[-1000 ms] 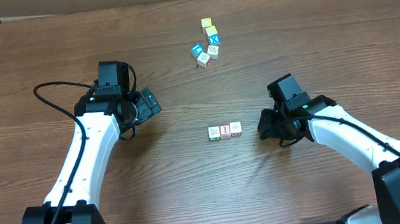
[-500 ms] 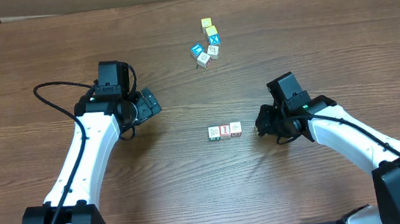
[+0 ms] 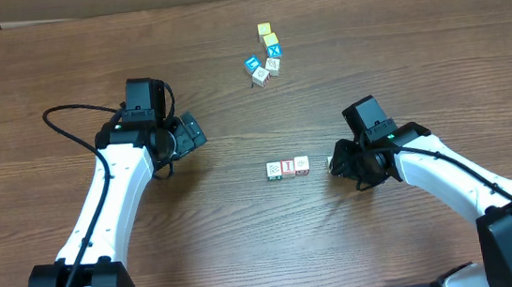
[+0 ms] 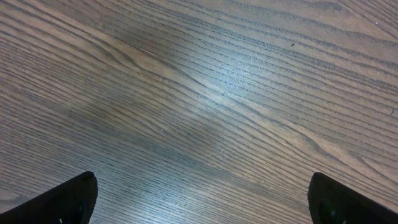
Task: Flip 4 blocks
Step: 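Carry the block toward the placed row with the right gripper, then lower the 'K' block at the right end of the row and release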
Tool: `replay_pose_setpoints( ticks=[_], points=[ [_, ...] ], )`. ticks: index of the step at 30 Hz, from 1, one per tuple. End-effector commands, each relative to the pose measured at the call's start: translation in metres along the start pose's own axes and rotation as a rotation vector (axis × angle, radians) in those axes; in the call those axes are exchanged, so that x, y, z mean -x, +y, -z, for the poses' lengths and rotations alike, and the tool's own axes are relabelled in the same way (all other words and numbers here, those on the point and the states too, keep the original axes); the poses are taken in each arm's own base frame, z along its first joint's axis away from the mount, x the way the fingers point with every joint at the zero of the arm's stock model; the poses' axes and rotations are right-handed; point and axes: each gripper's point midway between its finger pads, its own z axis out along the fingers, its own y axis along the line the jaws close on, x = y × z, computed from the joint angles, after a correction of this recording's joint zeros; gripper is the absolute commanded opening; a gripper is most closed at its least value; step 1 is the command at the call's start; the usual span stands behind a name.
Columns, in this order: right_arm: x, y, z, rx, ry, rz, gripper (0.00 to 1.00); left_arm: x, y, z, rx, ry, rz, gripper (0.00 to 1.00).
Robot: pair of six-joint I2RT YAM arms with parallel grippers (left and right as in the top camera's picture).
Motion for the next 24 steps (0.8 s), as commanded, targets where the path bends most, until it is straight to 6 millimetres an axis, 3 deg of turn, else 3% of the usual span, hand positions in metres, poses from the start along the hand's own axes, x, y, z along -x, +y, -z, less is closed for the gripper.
replay_pose_setpoints(
  ticks=[1, 24],
  points=[
    [-0.006, 0.004, 0.002, 0.023, 0.017, -0.046, 0.51, 0.004, 0.0, 0.003, 0.004, -0.016, 0.008, 1.0],
    [0.001, 0.04, 0.006, 0.201, 0.024, -0.076, 0.53, 0.004, 0.0, 0.003, 0.004, -0.016, 0.008, 1.0]
  ],
)
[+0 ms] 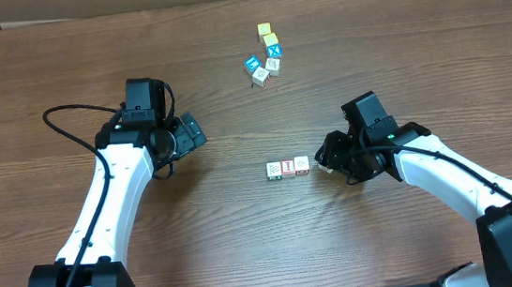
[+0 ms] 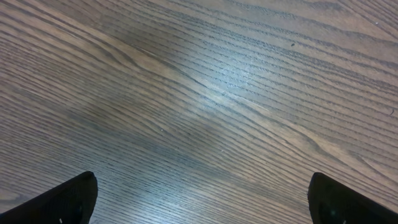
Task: Flip 4 blocks
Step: 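Lower the 'K' block at the right end of the row and release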
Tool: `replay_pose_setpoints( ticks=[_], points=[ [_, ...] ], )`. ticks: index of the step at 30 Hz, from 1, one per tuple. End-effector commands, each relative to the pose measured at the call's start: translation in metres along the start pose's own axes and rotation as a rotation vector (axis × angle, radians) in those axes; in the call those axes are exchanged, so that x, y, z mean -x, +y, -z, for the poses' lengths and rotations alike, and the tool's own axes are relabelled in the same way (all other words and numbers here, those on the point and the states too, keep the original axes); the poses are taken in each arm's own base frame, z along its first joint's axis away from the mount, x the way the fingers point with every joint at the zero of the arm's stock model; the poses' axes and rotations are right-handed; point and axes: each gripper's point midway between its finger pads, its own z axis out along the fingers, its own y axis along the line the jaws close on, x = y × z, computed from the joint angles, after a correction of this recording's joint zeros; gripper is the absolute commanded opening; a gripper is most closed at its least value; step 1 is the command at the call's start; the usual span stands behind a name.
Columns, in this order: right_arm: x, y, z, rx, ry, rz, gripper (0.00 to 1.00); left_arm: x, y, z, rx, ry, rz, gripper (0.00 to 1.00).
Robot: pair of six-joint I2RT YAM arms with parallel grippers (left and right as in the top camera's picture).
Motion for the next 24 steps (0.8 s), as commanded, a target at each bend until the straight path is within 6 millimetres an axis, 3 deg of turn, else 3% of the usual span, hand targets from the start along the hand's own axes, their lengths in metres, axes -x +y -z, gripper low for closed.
replay_pose_setpoints(
  ticks=[1, 14, 24],
  points=[
    [-0.005, 0.003, 0.001, 0.018, 0.012, -0.001, 0.53, 0.004, 0.0, 0.003, 0.004, -0.015, 0.008, 1.0],
    [0.003, -0.02, -0.005, -0.067, -0.063, 0.013, 0.61, 0.004, 0.0, 0.003, 0.004, -0.015, 0.008, 1.0],
    [0.024, 0.004, -0.003, 0.029, -0.15, 0.054, 0.59, 0.004, 0.0, 0.003, 0.004, -0.015, 0.008, 1.0]
  ],
)
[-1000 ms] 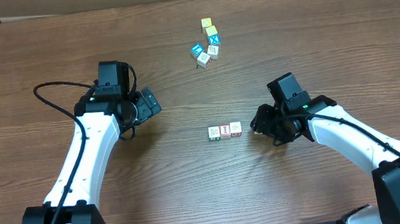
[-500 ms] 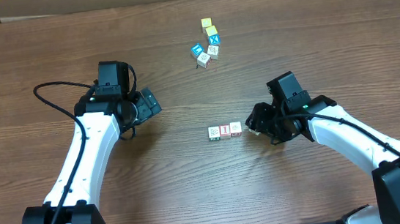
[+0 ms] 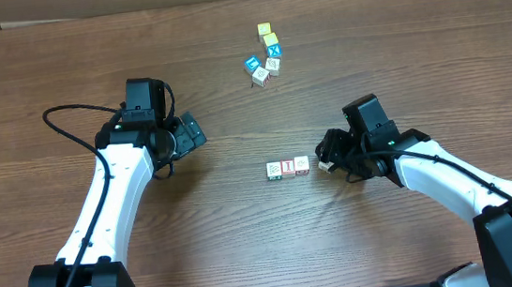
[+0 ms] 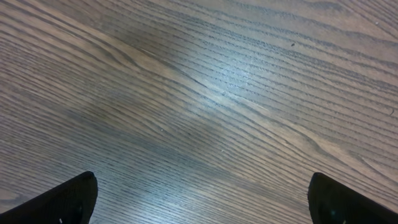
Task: Flip 4 blocks
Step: 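Lower the 'K' block at the right end of the row and release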
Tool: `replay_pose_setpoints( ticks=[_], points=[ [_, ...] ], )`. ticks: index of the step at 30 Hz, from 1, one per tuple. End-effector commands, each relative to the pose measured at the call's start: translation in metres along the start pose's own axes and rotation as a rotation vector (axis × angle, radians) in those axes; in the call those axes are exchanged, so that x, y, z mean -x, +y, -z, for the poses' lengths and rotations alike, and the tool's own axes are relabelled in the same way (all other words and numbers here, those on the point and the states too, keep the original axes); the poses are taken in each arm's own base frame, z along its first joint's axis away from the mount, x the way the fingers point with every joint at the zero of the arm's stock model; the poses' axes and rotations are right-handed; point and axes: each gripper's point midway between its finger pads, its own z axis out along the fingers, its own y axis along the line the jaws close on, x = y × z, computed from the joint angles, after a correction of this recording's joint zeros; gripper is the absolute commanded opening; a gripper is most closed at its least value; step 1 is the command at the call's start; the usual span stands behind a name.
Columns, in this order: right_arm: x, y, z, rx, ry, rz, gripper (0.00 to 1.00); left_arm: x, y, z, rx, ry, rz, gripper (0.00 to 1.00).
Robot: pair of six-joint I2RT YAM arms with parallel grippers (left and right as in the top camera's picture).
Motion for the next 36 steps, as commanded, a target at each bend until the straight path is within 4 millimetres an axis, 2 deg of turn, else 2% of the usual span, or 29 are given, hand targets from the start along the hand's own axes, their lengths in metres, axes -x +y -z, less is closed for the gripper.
replay_pose_setpoints(
  ticks=[1, 7, 20, 36],
  points=[
    [0.005, 0.008, 0.002, 0.025, -0.028, 0.04, 0.59, 0.004, 0.0, 0.003, 0.003, -0.015, 0.008, 1.0],
    [-0.002, 0.021, 0.003, 0.098, 0.015, 0.08, 0.59, 0.004, 0.0, 0.003, 0.003, -0.015, 0.008, 1.0],
    [-0.012, 0.01, 0.003, 0.055, 0.057, 0.052, 0.62, 0.004, 0.0, 0.003, 0.003, -0.015, 0.008, 1.0],
    [-0.023, 0.019, -0.012, 0.079, 0.095, 0.089, 0.64, 0.004, 0.0, 0.003, 0.003, -0.015, 0.008, 1.0]
  ],
)
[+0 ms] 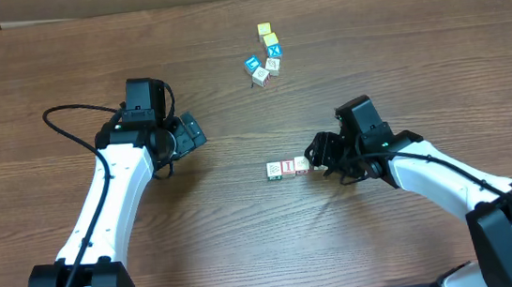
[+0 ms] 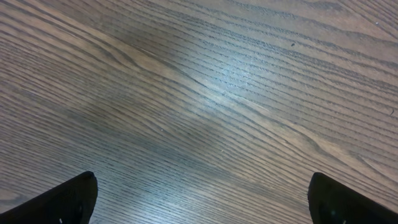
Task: Flip 4 blocks
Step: 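Lower the 'K' block at the right end of the row and release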
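Three small blocks lie in a row at mid-table: a left block (image 1: 274, 170), a middle block (image 1: 288, 168) and a right block (image 1: 301, 164). My right gripper (image 1: 318, 162) is right beside the row's right end, its tips close to the right block; whether they touch it, or how the jaws stand, does not show. My left gripper (image 1: 191, 131) is far to the left of the row. It is open over bare wood in the left wrist view (image 2: 202, 202), with dark fingertips (image 2: 68, 198) at the lower corners.
A loose cluster of several blocks (image 1: 266, 56), yellow, blue and white, lies at the back of the wooden table (image 1: 247, 248). A black cable (image 1: 66, 124) loops off the left arm.
My right gripper has moved a little left, from just short of the row to right beside its right block. The left arm and the blocks have not moved.
At first my right gripper was well to the right of the three-block row. At each later moment it stood closer, and now it is at the row's right end. My left gripper stayed open over bare wood throughout.
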Tool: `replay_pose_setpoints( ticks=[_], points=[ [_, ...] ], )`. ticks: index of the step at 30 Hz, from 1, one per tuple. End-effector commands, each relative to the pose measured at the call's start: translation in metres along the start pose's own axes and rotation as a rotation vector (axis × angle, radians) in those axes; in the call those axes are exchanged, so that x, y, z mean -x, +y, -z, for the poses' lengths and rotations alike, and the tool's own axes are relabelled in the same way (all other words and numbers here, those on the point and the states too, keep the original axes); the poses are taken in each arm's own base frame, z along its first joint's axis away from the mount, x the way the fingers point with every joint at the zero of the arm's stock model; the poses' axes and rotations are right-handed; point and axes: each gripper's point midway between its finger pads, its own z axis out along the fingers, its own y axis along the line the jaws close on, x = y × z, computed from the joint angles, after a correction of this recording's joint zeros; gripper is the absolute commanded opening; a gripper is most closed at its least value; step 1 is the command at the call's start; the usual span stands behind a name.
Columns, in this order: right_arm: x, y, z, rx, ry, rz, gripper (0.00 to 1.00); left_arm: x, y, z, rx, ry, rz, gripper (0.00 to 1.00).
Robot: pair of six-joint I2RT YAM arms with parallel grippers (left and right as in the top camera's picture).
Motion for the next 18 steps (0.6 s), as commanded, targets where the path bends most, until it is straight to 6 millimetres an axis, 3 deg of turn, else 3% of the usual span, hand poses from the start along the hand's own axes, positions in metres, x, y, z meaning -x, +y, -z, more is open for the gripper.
replay_pose_setpoints(
  ticks=[1, 14, 18],
  points=[
    [-0.005, 0.008, -0.003, 0.034, 0.024, 0.016, 0.64, 0.004, 0.0, 0.003, 0.003, -0.015, 0.008, 1.0],
    [-0.009, 0.014, -0.002, 0.072, 0.042, 0.125, 0.64, 0.004, 0.0, 0.003, 0.003, -0.015, 0.008, 1.0],
    [0.001, 0.012, -0.002, 0.06, 0.0, 0.13, 0.64, 0.004, 0.0, 0.003, 0.003, -0.015, 0.008, 1.0]
  ],
)
